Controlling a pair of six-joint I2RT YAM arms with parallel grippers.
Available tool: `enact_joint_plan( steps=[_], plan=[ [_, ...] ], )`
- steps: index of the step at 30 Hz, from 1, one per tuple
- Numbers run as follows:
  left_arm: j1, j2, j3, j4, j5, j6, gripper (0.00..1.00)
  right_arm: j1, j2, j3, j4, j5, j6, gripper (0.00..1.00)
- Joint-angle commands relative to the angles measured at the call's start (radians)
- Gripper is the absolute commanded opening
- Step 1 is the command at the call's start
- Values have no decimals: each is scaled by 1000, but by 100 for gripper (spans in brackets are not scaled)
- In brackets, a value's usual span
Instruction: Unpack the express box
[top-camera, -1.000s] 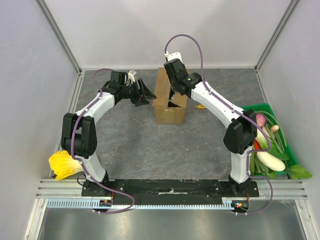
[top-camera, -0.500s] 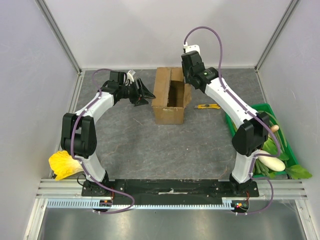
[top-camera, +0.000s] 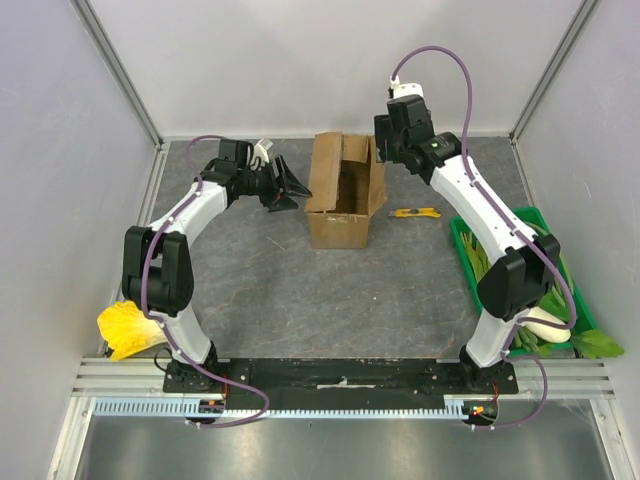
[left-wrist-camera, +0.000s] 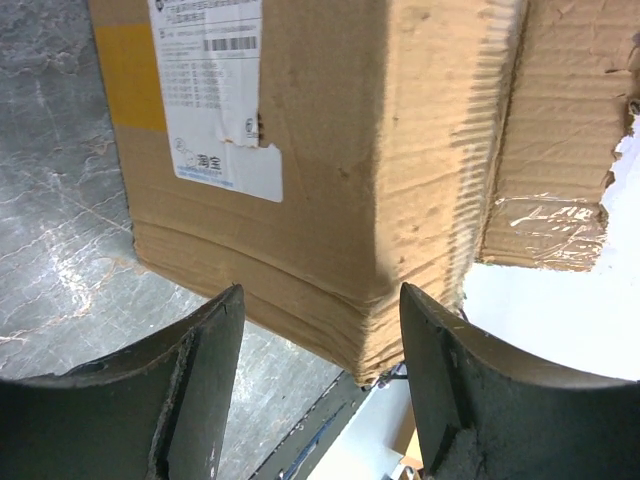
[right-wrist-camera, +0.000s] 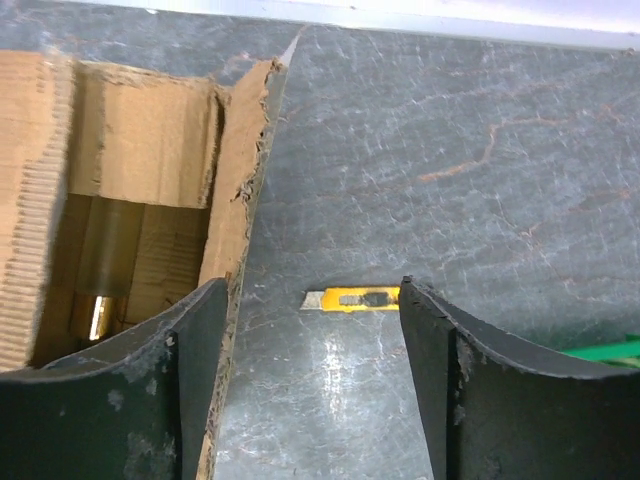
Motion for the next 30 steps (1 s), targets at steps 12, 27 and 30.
enact_joint_plan(
  steps=[12,27,30],
  plan=[
    [2,-42,49,-2,76,50,68,84,-32,122,85,-163,-49,47],
    [-7,-18,48,-20,70,50,66,95,54,29,-7,5,11,27],
    [-9,-16,48,-19,70,50,66,95,54,3,-11,21,23,27]
  ],
)
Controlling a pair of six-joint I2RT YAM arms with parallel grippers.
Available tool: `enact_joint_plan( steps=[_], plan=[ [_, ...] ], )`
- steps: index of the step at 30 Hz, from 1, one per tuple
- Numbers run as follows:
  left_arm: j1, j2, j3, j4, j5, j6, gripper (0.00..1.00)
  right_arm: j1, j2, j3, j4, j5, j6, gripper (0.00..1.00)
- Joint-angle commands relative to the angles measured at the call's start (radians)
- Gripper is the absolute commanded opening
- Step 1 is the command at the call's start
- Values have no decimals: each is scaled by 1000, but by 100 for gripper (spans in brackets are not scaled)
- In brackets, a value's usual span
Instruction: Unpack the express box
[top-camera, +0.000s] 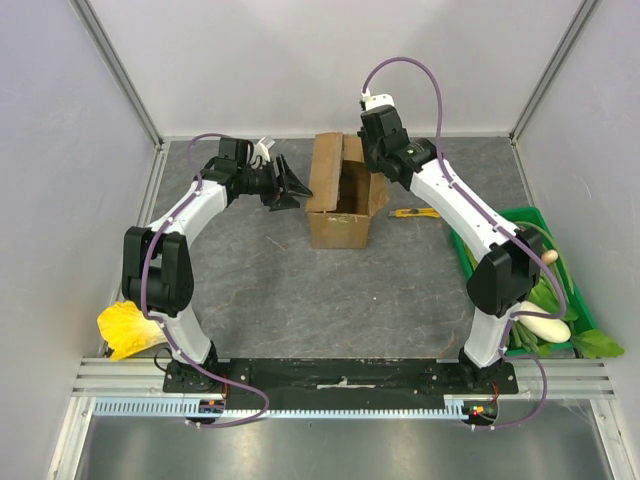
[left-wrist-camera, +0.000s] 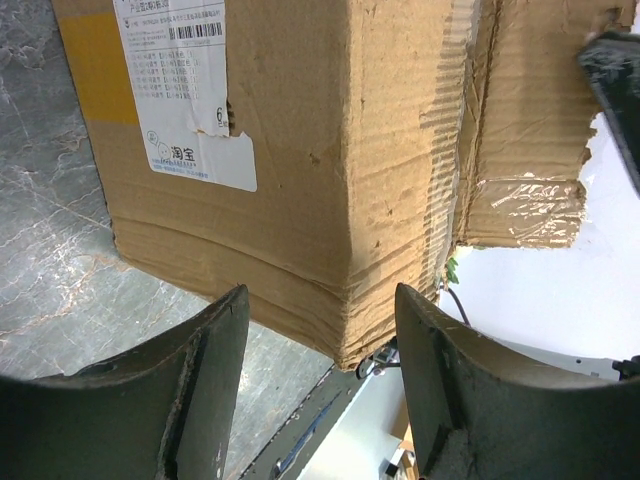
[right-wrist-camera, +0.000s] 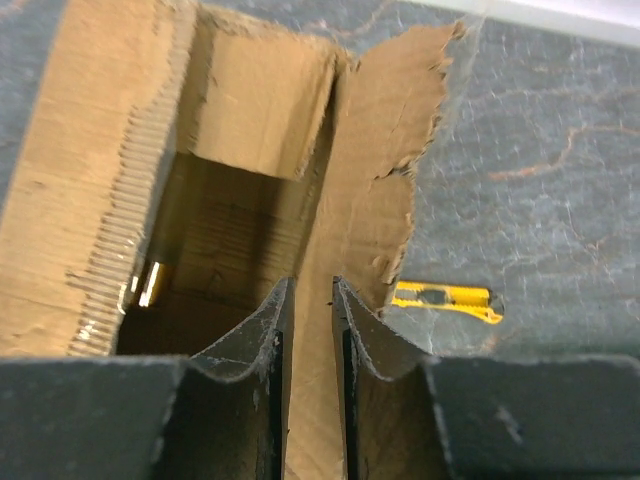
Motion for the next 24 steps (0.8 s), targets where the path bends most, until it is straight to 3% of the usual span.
enact_joint_plan(
  steps=[1,5,8,9,14,20,24],
  plan=[
    [-8,-13,28,-3,21,35,66,-5,3,-23,-30,72,26,27],
    [-10,-10,28,-6,18,33,65,-11,12,-38,-41,92,41,32],
    [-13,-7,28,-6,16,35,65,-25,20,-53,-48,72,60,43],
    [-13,-7,30,-6,16,35,65,-28,21,-59,-47,63,64,51],
    [-13,-5,31,-6,15,35,65,-45,43,-98,-27,2,76,61],
    [-14,-7,40,-5,-2,45,65,-46,64,-138,39,-63,96,64],
    [-17,-19,57,-2,-25,64,65,-45,74,-161,71,-104,112,49]
  ],
)
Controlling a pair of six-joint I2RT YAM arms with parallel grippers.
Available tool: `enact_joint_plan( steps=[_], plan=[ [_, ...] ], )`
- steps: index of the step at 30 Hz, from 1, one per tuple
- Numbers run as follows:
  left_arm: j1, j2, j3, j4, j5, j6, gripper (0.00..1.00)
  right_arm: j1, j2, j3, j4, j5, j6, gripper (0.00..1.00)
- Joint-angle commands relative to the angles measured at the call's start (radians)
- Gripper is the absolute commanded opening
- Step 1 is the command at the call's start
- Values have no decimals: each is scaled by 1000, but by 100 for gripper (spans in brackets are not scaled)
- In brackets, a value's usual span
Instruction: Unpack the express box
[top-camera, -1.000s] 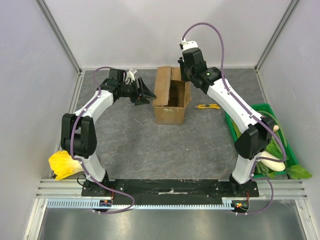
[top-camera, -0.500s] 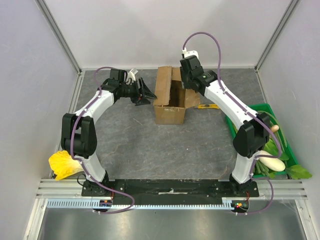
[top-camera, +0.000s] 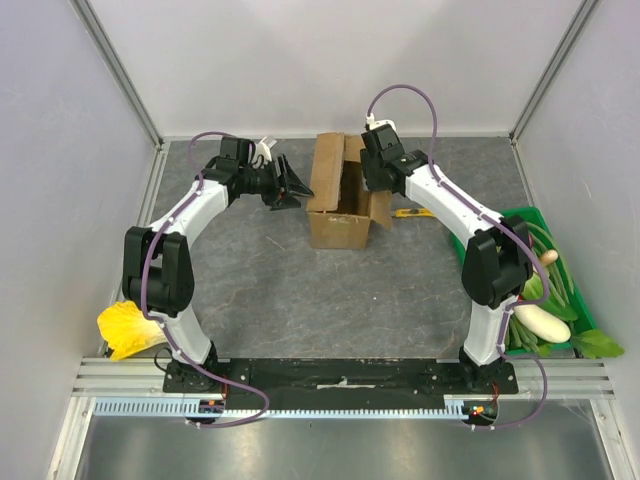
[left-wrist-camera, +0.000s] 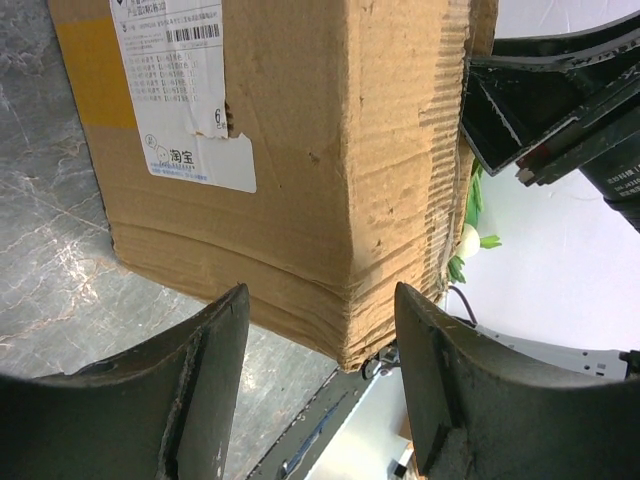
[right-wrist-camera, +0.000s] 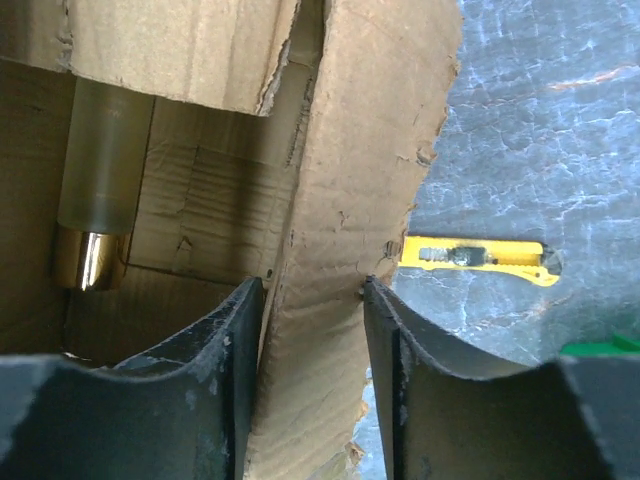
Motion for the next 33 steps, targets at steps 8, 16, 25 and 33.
enact_joint_plan(
  steps=[8,16,25,33],
  plan=[
    [-60,-75,102,-49,-180,209,66,12,-7,-40,79,-104,47,17],
    [-158,-48,249,-265,-448,383,85,70,-60,-64,76,-85,87,0],
    [-241,-33,295,-380,-711,297,96,142,-71,-77,46,-9,196,0],
    [-259,30,363,-459,-870,284,98,187,-70,-87,33,47,272,0]
  ],
)
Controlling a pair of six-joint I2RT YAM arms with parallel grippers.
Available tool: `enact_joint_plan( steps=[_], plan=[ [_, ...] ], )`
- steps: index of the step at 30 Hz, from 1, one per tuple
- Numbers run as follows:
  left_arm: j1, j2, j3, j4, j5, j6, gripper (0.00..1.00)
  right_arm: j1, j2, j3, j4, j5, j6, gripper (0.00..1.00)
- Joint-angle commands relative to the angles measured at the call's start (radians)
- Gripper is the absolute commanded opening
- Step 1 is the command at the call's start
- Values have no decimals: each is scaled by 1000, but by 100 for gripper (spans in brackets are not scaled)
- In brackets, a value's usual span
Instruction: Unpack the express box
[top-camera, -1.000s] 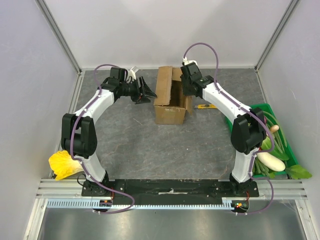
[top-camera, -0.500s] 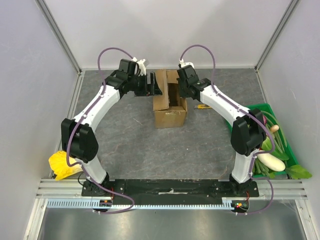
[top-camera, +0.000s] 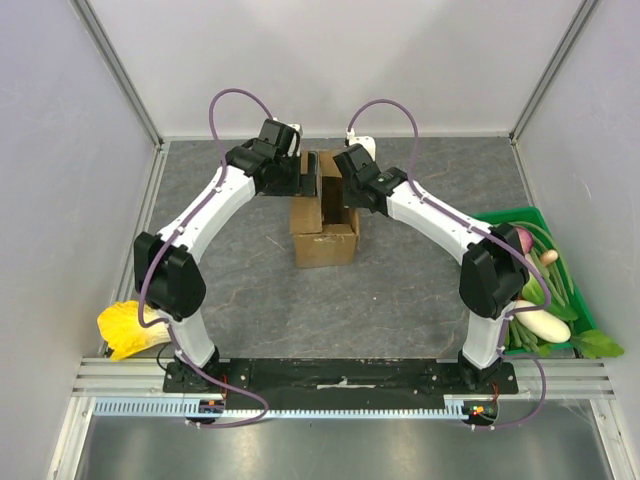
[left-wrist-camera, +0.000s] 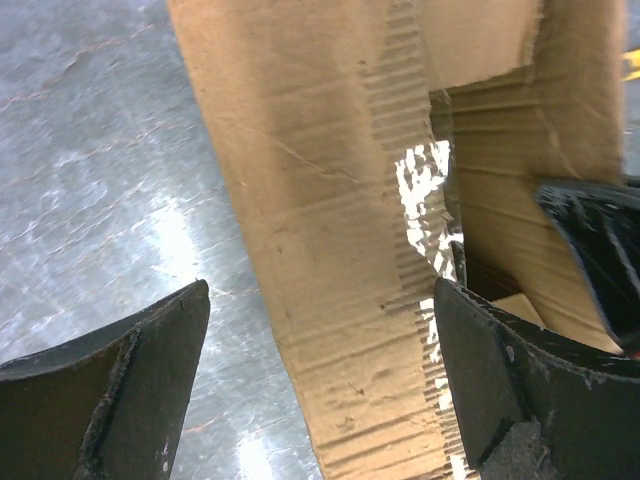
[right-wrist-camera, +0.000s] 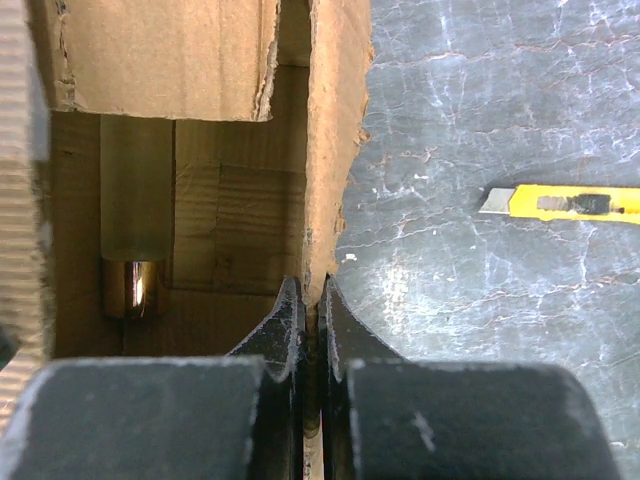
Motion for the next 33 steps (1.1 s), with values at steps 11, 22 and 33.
enact_joint_plan(
  steps=[11,22,33],
  plan=[
    [-18,62,49,-35,-15,2,99,37,-74,-108,107,-55,88,1],
    [-21,162,149,-143,-133,-3,100,40,-74,-193,234,-55,91,7],
    [-21,204,199,-147,-135,-27,100,50,-82,-191,257,-44,83,7]
  ],
)
